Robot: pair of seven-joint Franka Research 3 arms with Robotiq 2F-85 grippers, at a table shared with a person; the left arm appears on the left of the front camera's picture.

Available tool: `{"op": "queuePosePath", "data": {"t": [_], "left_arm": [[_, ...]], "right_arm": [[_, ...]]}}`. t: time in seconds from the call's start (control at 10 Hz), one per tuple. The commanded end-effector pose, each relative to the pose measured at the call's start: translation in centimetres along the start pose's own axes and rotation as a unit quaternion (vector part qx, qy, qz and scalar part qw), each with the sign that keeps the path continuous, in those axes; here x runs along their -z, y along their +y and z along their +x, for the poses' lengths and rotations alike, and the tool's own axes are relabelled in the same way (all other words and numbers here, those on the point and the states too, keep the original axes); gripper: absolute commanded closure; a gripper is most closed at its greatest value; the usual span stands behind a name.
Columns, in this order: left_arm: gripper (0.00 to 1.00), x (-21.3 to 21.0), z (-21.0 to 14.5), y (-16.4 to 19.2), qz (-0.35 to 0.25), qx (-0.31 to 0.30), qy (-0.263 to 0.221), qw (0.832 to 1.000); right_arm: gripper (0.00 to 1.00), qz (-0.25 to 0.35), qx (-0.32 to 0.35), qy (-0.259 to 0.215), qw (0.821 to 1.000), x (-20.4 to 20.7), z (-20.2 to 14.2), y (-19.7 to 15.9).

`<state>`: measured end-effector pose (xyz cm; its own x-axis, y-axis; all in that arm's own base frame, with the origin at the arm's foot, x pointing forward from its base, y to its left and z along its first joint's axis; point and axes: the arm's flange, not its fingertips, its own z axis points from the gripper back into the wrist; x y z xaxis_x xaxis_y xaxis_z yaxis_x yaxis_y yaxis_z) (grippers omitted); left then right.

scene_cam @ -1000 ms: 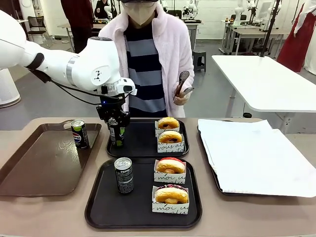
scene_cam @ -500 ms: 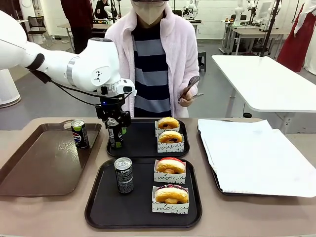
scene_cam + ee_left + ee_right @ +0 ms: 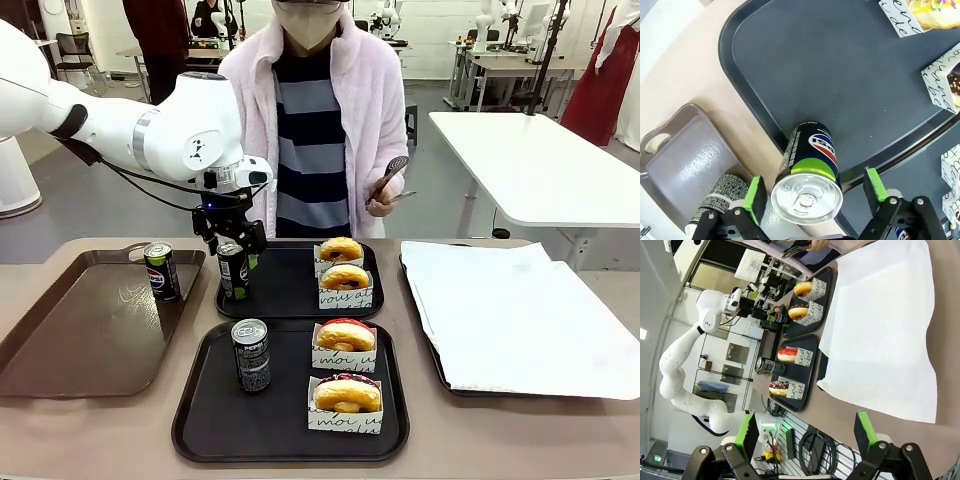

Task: Set up donuts and drinks on trays.
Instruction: Pick up one Pepsi coke from the Handle tray and place it on the Flat Tray without a Pepsi coke.

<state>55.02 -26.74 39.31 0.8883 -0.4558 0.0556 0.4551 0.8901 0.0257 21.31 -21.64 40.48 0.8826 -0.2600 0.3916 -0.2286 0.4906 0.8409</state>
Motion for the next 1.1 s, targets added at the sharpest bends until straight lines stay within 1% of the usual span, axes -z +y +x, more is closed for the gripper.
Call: {"op": "queuePosePath", "data": {"t": [0.0, 0.1, 0.3, 0.4, 0.6, 0.8, 1.0], "left_arm": [[0.0, -1.4, -0.7, -0.1, 0.0, -0.01, -0.003, 1.0], [0.0, -3.3, -1.8, -0.9, 0.006, -0.022, -0.013, 1.0], [0.0, -8.2, -4.7, -2.9, -0.015, -0.039, -0.033, 0.999], [0.0, -9.7, -5.7, -3.3, -0.021, -0.052, -0.03, 0.998], [0.0, -11.1, -7.1, -3.3, -0.021, -0.067, -0.013, 0.997], [0.0, -11.4, -8.2, -2.9, -0.03, -0.075, 0.004, 0.997], [0.0, -12.4, -10.8, -2.8, -0.032, -0.075, 0.022, 0.996]], "right_arm": [[0.0, 0.006, -0.005, -0.005, 1.0, 0.1, -0.1, 0.0], [0.0, 0.006, -0.005, -0.005, 1.0, 0.1, -0.1, 0.0], [0.0, 0.006, -0.005, -0.005, 1.0, 0.1, -0.1, 0.0], [0.0, 0.006, -0.005, -0.005, 1.0, 0.1, -0.1, 0.0], [0.0, 0.006, -0.005, -0.005, 1.0, 0.1, -0.1, 0.0], [0.0, 0.006, -0.005, -0.005, 1.0, 0.1, -0.1, 0.0], [0.0, 0.006, -0.005, -0.005, 1.0, 0.1, -0.1, 0.0]]}}
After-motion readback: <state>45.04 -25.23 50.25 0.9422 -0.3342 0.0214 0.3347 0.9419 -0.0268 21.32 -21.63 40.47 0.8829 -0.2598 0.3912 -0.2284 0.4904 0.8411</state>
